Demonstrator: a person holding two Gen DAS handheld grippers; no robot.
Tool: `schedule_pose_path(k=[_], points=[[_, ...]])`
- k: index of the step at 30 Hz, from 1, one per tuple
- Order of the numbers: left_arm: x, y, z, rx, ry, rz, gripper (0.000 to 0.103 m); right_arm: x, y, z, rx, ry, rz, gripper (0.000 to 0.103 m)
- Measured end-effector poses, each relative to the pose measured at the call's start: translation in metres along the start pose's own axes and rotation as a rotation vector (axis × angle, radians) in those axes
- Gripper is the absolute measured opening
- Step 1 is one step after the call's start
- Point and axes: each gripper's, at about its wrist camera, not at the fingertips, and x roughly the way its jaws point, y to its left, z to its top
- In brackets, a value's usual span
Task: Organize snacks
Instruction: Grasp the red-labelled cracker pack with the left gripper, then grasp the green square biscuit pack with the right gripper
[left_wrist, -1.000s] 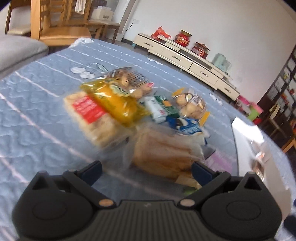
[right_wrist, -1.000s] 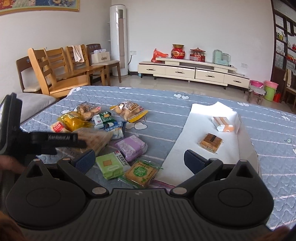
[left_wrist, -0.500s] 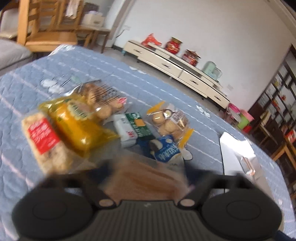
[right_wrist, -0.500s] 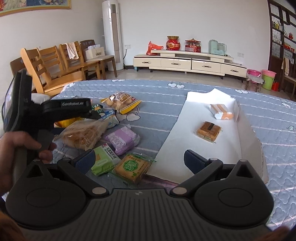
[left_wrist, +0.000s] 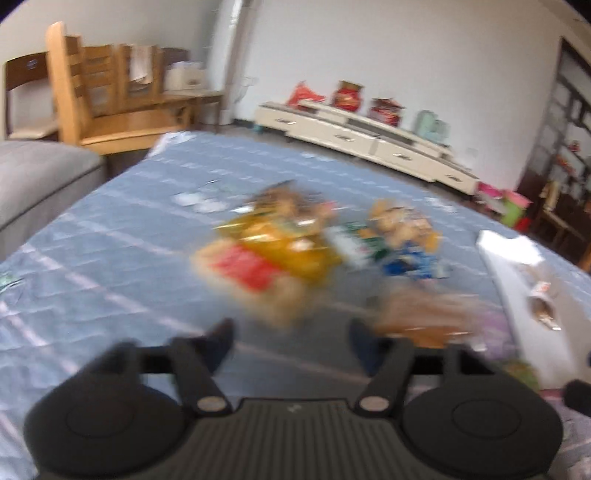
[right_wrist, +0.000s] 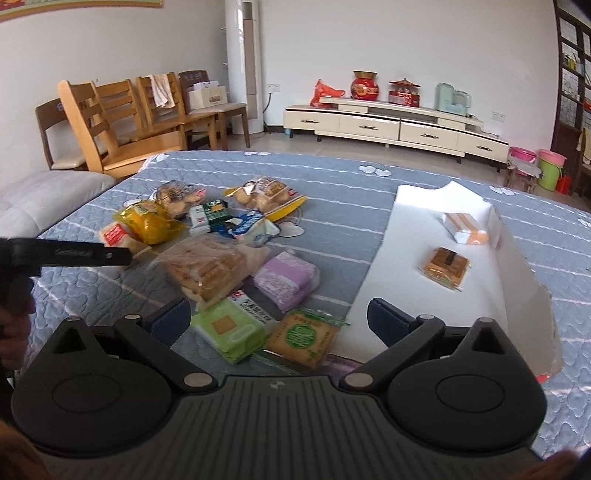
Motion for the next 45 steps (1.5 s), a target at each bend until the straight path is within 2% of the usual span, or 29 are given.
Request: schedule_pose_path(k=[1, 3, 4, 7, 10, 12, 14, 17, 19, 22, 24, 26, 28, 29, 30, 32, 34, 35, 36, 41, 45], points=[[0.003, 0.008, 0.002, -0.011, 0.008, 0.002, 0.08, 0.002, 0.003, -0.001, -0.006, 0.006, 0.008, 0.103], [0.01, 0.015, 0.008, 0.004, 0.019, 0.01, 0.098, 0.005, 0.009, -0.002, -0.02, 0.021, 0.016, 0.103], [0.012, 0.014, 0.011, 0.031, 0.006, 0.017, 0.101, 0.006, 0.011, -0.003, -0.03, 0.026, 0.022, 0.103], [0.021, 0.005, 0.018, 0.187, -0.046, 0.047, 0.102, 0.005, 0.015, -0.003, -0.062, 0.032, 0.03, 0.103], [0.038, 0.0, 0.025, 0.291, -0.016, 0.047, 0.102, 0.006, 0.012, -0.001, -0.061, 0.033, 0.027, 0.103], [0.048, 0.005, 0.032, 0.229, 0.014, 0.043, 0.102, 0.008, 0.01, -0.001, -0.053, 0.035, 0.024, 0.103], [0.055, 0.014, 0.041, 0.108, 0.029, 0.006, 0.102, 0.011, 0.009, -0.001, -0.051, 0.042, 0.019, 0.103], [0.067, 0.019, 0.046, -0.002, 0.03, 0.063, 0.102, 0.015, 0.011, -0.002, -0.057, 0.052, 0.022, 0.103], [0.075, 0.02, 0.045, -0.023, 0.078, 0.097, 0.098, 0.015, 0.015, -0.003, -0.067, 0.056, 0.024, 0.103], [0.068, 0.02, 0.041, 0.043, 0.094, 0.091, 0.093, 0.016, 0.015, -0.003, -0.081, 0.057, 0.022, 0.103], [0.058, 0.025, 0.037, 0.092, 0.098, 0.072, 0.09, 0.017, 0.013, -0.003, -0.076, 0.059, 0.02, 0.103], [0.046, 0.033, 0.031, 0.139, 0.082, 0.086, 0.09, 0.018, 0.01, -0.004, -0.062, 0.062, 0.022, 0.103], [0.042, 0.04, 0.03, 0.143, 0.073, 0.091, 0.089, 0.021, 0.008, -0.006, -0.055, 0.067, 0.023, 0.103], [0.042, 0.043, 0.031, 0.129, 0.071, 0.086, 0.084, 0.023, 0.008, -0.007, -0.051, 0.073, 0.025, 0.103], [0.044, 0.043, 0.032, 0.122, 0.075, 0.08, 0.073, 0.026, 0.008, -0.009, -0.046, 0.079, 0.027, 0.103], [0.052, 0.036, 0.03, 0.143, 0.059, 0.108, 0.064, 0.031, 0.011, -0.013, -0.042, 0.09, 0.031, 0.103], [0.057, 0.026, 0.03, 0.171, 0.033, 0.124, 0.049, 0.034, 0.014, -0.016, -0.06, 0.092, 0.036, 0.103], [0.058, 0.023, 0.031, 0.166, 0.028, 0.131, 0.038, 0.035, 0.015, -0.018, -0.073, 0.092, 0.038, 0.103], [0.059, 0.021, 0.032, 0.167, 0.027, 0.135, 0.035, 0.035, 0.016, -0.019, -0.084, 0.093, 0.036, 0.103], [0.041, 0.014, 0.025, 0.192, 0.009, 0.141, 0.035, 0.042, 0.013, -0.021, -0.1, 0.086, 0.068, 0.103], [0.014, 0.013, 0.016, 0.188, -0.017, 0.102, 0.035, 0.057, 0.019, -0.016, -0.205, 0.072, 0.127, 0.103]])
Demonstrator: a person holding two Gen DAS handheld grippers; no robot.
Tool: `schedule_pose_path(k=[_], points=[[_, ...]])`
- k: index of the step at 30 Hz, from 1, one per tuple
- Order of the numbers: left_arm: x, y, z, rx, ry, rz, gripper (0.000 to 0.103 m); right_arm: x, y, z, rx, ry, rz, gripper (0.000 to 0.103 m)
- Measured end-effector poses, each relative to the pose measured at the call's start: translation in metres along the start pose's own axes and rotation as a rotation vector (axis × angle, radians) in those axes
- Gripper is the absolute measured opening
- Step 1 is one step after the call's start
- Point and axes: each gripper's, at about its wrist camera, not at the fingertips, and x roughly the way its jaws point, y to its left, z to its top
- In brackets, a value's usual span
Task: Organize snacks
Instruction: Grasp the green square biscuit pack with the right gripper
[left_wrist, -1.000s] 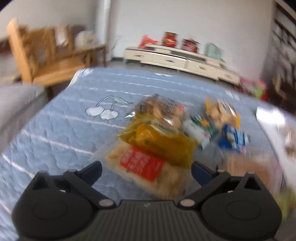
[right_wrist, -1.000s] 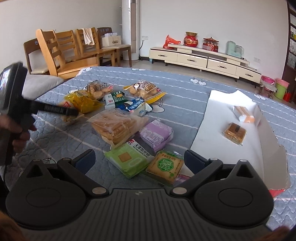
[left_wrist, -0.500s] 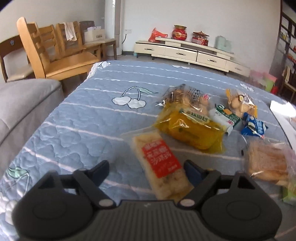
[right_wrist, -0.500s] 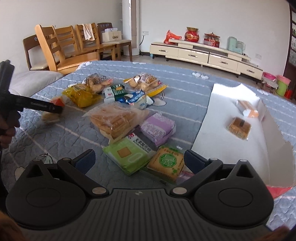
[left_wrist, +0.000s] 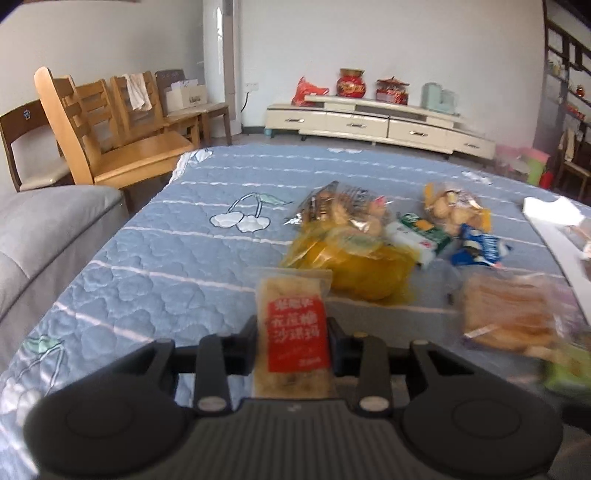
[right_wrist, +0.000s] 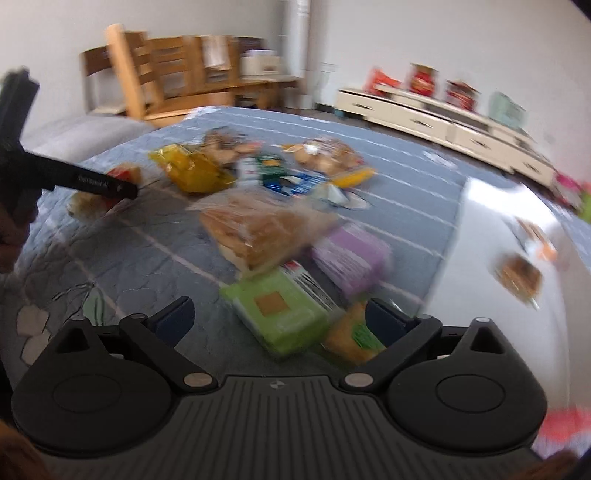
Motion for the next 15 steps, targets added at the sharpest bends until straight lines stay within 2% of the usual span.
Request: schedule_pose_path(k=[2, 4, 6, 7, 8, 9, 15], points=[[-0.012, -0.002, -0.004, 0.0, -0.012, -0.018, 0.035, 0.009, 0.002, 0.006, -0.072, 0.001, 0.041, 0.103], [-0.023, -0.003, -0.008, -0.007, -0.021, -0.034, 0.035, 0.021, 0.003, 0.012, -0.128, 0.041, 0.067, 0.102], [-0.033, -0.005, -0.012, -0.014, -0.03, -0.044, 0.035, 0.03, 0.001, 0.016, -0.154, 0.057, 0.091, 0.091], [-0.037, -0.007, -0.014, -0.018, -0.033, -0.051, 0.035, 0.031, -0.002, 0.017, -0.144, 0.064, 0.105, 0.08], [-0.041, -0.008, -0.015, -0.022, -0.034, -0.058, 0.035, 0.031, -0.004, 0.019, -0.133, 0.07, 0.114, 0.079], [-0.043, -0.009, -0.017, -0.023, -0.035, -0.064, 0.035, 0.029, -0.004, 0.019, -0.13, 0.076, 0.109, 0.072], [-0.058, -0.019, -0.021, -0.015, -0.041, -0.087, 0.034, -0.001, 0.015, -0.004, -0.142, 0.066, 0.071, 0.07]])
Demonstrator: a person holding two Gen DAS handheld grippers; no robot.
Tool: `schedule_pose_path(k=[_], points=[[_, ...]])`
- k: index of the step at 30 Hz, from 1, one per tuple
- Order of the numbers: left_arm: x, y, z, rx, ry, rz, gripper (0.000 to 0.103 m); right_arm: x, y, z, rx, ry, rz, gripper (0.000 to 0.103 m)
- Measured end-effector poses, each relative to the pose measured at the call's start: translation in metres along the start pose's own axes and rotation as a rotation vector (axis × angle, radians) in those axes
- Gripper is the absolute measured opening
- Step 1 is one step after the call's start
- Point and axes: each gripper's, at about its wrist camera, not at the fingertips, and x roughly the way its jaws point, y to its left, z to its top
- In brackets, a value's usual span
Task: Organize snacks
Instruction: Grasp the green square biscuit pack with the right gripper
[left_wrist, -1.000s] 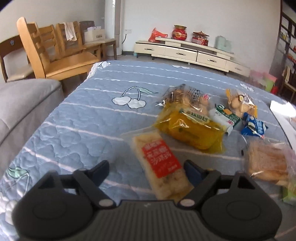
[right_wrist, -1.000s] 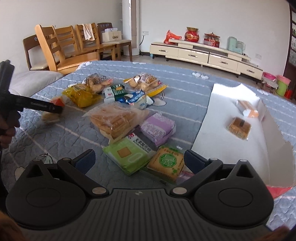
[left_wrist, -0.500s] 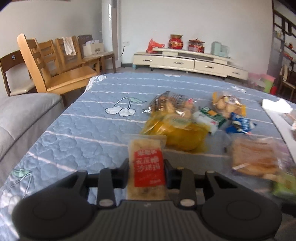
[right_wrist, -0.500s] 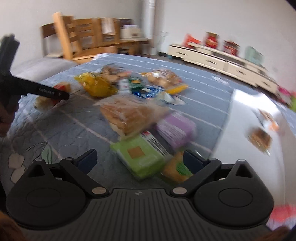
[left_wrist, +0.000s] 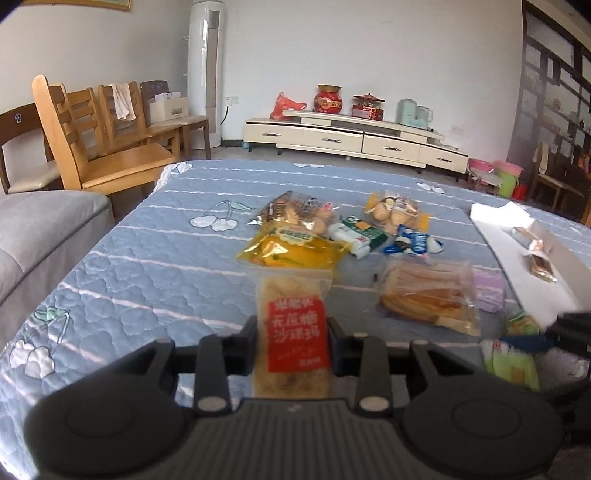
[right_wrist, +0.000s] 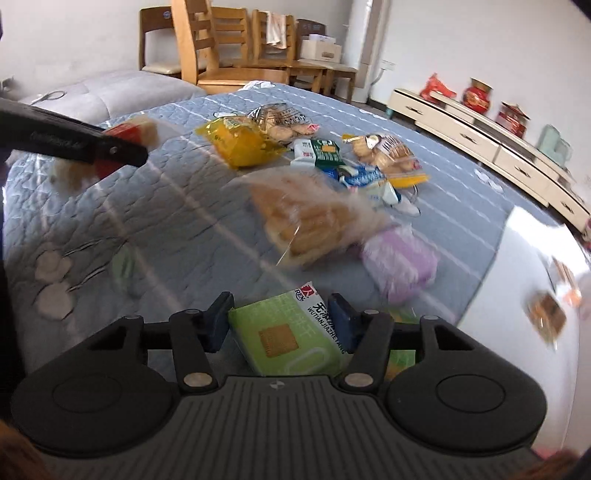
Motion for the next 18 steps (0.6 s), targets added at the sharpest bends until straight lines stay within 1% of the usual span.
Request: schedule_pose_path(k=[1, 3, 4, 6, 9, 11, 14, 15, 16, 17, 18], points=[[-0.003, -0.003, -0.001, 0.001, -0.003, -0.005, 0.034, -0.005, 0.003, -0.003, 0.01, -0.004, -0.003, 0.068], [-0.011, -0.009, -0.002, 0.016, -0.015, -0.014, 0.034, -0.015, 0.011, -0.009, 0.014, -0.02, -0.039, 0.063], [-0.015, -0.012, -0.002, 0.022, -0.023, -0.019, 0.034, -0.021, 0.013, -0.011, 0.022, -0.032, -0.051, 0.062], [-0.022, -0.018, -0.003, 0.03, -0.031, -0.031, 0.034, -0.03, 0.014, -0.012, 0.046, -0.05, -0.054, 0.062], [-0.031, -0.024, -0.003, 0.042, -0.042, -0.045, 0.034, -0.028, 0.013, -0.014, 0.035, -0.013, -0.067, 0.063], [-0.038, -0.028, -0.004, 0.051, -0.052, -0.045, 0.034, -0.021, 0.007, -0.016, 0.06, 0.027, -0.063, 0.07], [-0.044, -0.028, -0.004, 0.054, -0.058, -0.041, 0.034, -0.022, -0.006, -0.022, 0.141, 0.033, -0.027, 0.08], [-0.046, -0.028, -0.005, 0.052, -0.058, -0.042, 0.034, -0.022, -0.007, -0.024, 0.145, 0.039, -0.019, 0.089], [-0.047, -0.028, -0.005, 0.051, -0.059, -0.044, 0.034, -0.023, -0.007, -0.026, 0.138, 0.041, -0.011, 0.092], [-0.048, -0.029, -0.005, 0.05, -0.059, -0.045, 0.034, -0.025, -0.008, -0.027, 0.135, 0.04, -0.007, 0.092], [-0.049, -0.03, -0.006, 0.05, -0.06, -0.046, 0.035, -0.026, -0.009, -0.029, 0.145, 0.038, -0.003, 0.087]])
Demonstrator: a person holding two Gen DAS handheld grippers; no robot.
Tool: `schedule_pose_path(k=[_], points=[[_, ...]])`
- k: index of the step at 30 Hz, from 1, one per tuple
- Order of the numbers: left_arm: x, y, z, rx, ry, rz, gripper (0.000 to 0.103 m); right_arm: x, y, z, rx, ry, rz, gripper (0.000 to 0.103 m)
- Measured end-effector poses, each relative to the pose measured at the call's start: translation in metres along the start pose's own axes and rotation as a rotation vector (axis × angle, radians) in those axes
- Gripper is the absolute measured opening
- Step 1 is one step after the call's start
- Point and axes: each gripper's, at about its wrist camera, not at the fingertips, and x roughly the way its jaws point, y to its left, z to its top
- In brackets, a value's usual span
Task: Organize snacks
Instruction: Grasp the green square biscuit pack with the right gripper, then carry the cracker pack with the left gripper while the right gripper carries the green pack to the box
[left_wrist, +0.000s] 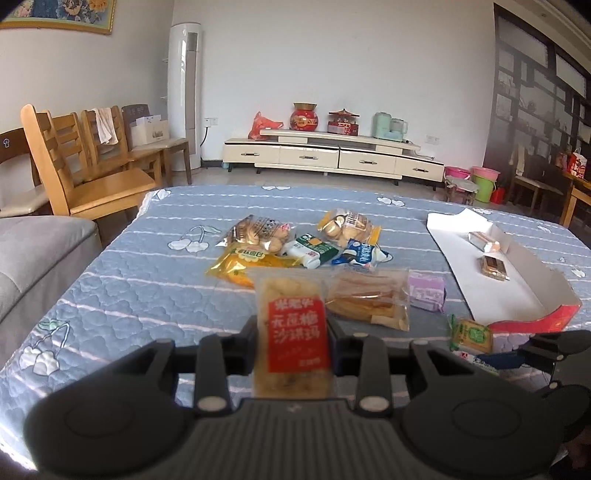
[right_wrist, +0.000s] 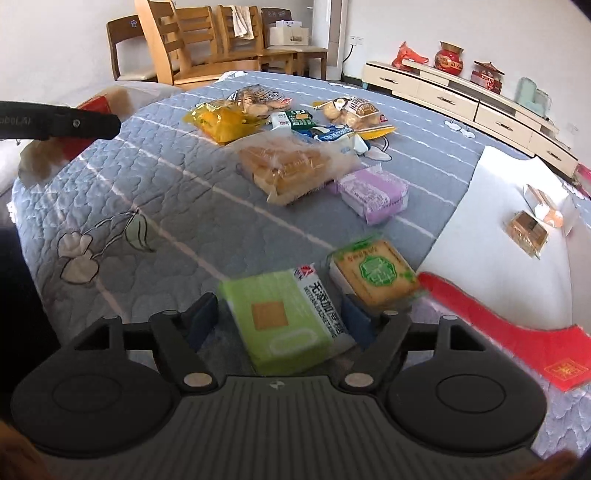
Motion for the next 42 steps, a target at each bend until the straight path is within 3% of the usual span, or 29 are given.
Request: schedule_pose_path(k=[1, 3, 15, 20, 42], points=[[-0.001, -0.002, 0.0, 0.001, -0.002, -0.001, 0.034, -0.002, 0.0, -0.001, 0.013, -0.011, 0.002, 0.064], [-0.003, -0.005, 0.001, 0.005, -0.006, -0.002, 0.034, -0.007, 0.002, -0.002, 0.029, -0.028, -0.008, 0.062], [-0.011, -0.016, 0.018, 0.006, -0.04, 0.04, 0.034, -0.066, 0.014, 0.029, 0.072, -0.241, -0.084, 0.061], [-0.015, -0.023, 0.026, 0.011, -0.054, 0.042, 0.034, -0.086, 0.01, 0.036, 0.084, -0.292, -0.105, 0.061], [-0.015, -0.06, 0.044, 0.079, -0.08, -0.015, 0.034, -0.121, -0.012, 0.033, 0.142, -0.366, -0.222, 0.062]])
